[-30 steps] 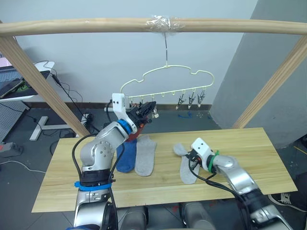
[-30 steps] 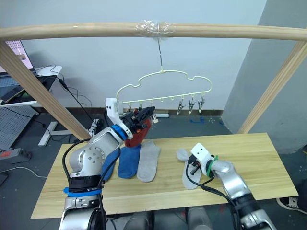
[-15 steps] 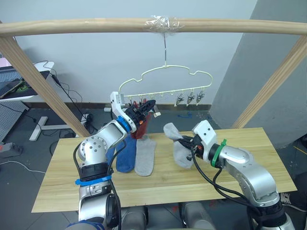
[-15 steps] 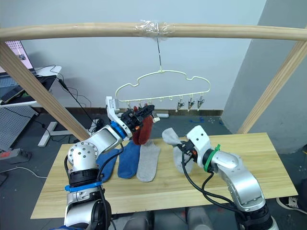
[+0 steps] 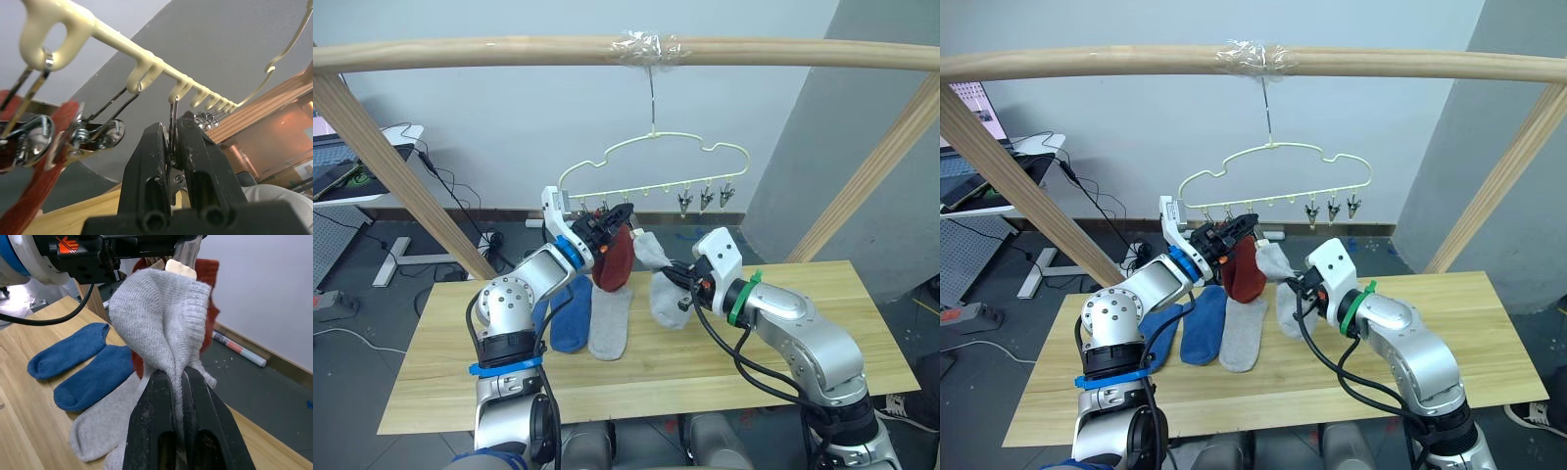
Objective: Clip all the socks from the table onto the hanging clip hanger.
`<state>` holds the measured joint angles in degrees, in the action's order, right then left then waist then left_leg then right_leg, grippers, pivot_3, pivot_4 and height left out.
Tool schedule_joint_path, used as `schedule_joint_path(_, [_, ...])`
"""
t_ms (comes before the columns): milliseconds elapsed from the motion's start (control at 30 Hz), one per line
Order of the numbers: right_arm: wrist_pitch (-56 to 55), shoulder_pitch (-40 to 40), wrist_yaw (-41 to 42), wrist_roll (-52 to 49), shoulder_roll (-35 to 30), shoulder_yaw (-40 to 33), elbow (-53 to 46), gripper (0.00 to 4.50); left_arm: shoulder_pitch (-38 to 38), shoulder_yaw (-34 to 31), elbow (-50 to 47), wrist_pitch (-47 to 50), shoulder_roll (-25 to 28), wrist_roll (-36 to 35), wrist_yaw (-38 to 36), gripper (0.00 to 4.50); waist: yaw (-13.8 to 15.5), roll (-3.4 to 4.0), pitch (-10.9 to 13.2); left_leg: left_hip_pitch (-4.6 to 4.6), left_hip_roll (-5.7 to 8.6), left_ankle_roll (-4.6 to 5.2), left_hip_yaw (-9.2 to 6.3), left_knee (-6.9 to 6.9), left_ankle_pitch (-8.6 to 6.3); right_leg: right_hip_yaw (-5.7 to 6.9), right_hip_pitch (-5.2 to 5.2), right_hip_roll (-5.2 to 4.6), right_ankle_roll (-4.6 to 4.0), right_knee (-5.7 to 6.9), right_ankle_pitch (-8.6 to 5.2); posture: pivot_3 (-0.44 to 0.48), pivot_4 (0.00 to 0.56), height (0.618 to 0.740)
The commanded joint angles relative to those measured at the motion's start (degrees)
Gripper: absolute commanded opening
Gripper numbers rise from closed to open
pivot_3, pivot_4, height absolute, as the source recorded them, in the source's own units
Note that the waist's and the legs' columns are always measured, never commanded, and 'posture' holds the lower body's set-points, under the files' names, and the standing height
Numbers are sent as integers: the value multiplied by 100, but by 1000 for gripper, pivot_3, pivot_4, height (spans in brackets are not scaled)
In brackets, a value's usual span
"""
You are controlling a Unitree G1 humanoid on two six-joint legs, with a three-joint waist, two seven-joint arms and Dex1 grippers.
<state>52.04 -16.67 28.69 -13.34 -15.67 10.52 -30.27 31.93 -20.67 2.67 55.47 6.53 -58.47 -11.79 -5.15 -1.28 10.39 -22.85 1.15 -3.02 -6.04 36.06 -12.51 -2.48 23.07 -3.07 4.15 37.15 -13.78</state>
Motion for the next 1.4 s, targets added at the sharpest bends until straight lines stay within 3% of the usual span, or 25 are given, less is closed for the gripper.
schedule_joint_path(33, [-16,-7,5,-165,-40,-24,-67,46,43,-68,-42,-71,24,-70,68,66,0,0,0,0,0,0,0,0,0,0,0,0,0,0,0,-134,152,740])
schedule_joint_path(1100, [-185,-434,-507,-483,604,-101,360,46,-38,28,-185,-16,-7,-255,133,66,2,0,1,-5,0,0,-2,-4,0,1,5,0,2,-3,-1,-124,165,740])
schedule_joint_path(1333, [-318,-544,-626,-410,667,-31,553,46,-54,222,-371,-222,56,-119,-134,66,2,0,1,-6,0,0,-2,-4,0,1,7,0,3,-4,-2,-125,160,740])
schedule_joint_path(1400, [-364,-523,-620,-373,629,32,583,0,-104,232,-478,-290,83,-149,-248,775,1,0,1,-7,0,0,-1,-5,0,1,7,0,1,-5,-1,-124,160,740])
